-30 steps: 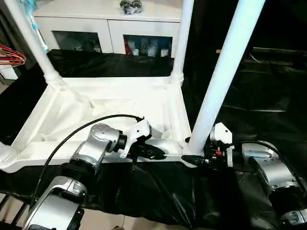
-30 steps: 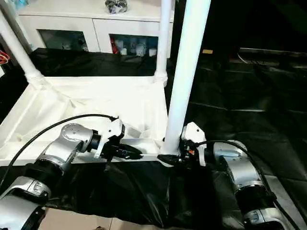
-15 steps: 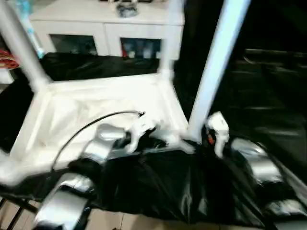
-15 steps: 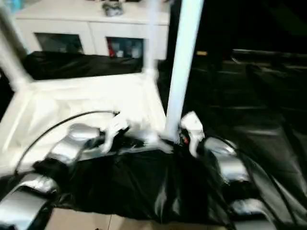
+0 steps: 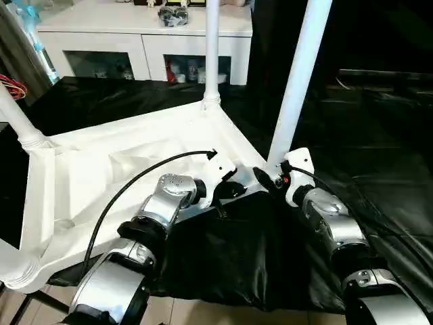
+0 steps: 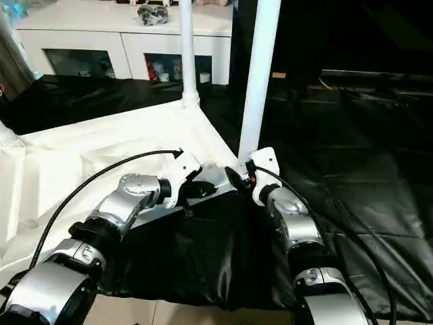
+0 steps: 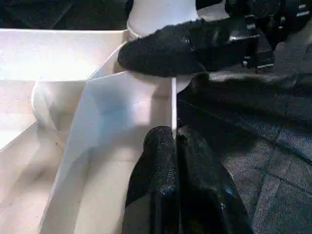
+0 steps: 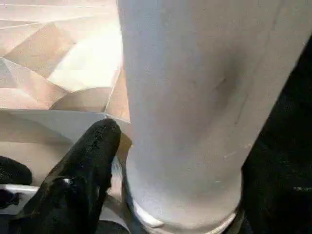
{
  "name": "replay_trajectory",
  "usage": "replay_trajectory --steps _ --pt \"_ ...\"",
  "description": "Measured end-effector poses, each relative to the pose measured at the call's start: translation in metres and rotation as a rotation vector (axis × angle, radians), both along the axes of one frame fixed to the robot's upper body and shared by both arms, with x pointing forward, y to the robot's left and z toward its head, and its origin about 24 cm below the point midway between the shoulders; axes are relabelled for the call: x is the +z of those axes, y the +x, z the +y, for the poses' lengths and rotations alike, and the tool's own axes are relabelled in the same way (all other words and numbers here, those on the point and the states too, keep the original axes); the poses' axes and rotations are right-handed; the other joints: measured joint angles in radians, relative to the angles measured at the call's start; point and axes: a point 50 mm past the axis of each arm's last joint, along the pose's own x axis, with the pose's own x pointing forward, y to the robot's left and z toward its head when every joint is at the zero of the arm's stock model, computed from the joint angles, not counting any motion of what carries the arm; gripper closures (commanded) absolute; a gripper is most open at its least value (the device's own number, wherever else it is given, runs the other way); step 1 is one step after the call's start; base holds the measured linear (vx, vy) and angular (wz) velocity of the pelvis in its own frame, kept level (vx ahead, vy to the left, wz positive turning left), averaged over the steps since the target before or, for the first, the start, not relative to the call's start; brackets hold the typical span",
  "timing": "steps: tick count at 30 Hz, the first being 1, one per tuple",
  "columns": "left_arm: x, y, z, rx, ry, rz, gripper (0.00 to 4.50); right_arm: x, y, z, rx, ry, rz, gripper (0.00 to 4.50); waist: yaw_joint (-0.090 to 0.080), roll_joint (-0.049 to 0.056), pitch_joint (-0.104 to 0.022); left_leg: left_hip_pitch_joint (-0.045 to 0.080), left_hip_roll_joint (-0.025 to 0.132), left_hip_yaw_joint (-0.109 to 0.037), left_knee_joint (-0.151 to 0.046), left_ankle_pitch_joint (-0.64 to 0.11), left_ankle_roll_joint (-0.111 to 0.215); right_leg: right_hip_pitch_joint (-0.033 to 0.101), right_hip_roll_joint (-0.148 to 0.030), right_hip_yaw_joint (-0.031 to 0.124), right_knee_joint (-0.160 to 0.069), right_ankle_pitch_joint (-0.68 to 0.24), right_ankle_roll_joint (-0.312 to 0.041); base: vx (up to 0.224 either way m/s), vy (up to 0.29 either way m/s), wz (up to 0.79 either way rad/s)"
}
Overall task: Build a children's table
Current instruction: Rotate leg to tighten
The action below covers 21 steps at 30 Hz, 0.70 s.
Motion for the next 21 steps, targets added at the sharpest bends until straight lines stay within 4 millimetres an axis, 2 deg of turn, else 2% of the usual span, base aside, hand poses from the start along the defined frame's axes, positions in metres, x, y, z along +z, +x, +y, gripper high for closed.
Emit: replay_trajectory --steps 6,9,14,20,21 --pt "0.002 -0.004 0.004 -0.062 -0.015 -0.006 4.50 0.002 -0.004 -0.007 0.086 0.002 -0.036 0.56 0.002 0.003 0.000 0.000 0.000 0.000 -0.004 0.000 0.000 -0.002 0.000 0.000 0.001 0.005 -0.006 0.000 0.000 0.00" --pt "0.003 -0.009 0.007 -0.122 -0.042 0.008 4.50 0.006 -0.009 -0.014 0.197 -0.013 -0.043 0.56 0.008 0.005 -0.001 -0.002 0.001 0.000 -0.006 0.000 0.000 -0.002 0.001 -0.001 0.002 0.004 -0.003 0.054 -0.008 0.01" --pt "0.007 -0.015 0.020 -0.237 -0.041 0.024 4.50 0.009 -0.027 -0.024 0.413 -0.021 -0.029 0.56 0.030 0.008 -0.001 -0.006 0.003 0.002 -0.007 0.003 0.006 -0.007 0.001 -0.002 0.002 0.000 -0.004 0.024 0.000 0.00" --pt "0.006 -0.021 0.034 -0.336 -0.024 0.063 4.50 0.014 -0.044 -0.033 0.640 -0.063 0.026 0.56 0.035 0.008 0.000 -0.005 0.003 0.002 -0.004 -0.001 0.001 -0.005 0.001 -0.002 0.002 0.000 -0.005 0.000 0.000 0.00" --pt "0.006 -0.022 0.035 -0.353 -0.019 0.068 4.50 0.015 -0.046 -0.034 0.673 -0.068 0.039 0.72 0.036 0.007 0.000 -0.004 0.003 0.002 -0.004 -0.001 0.001 -0.004 0.001 -0.001 0.002 0.000 -0.005 0.000 0.000 0.00"
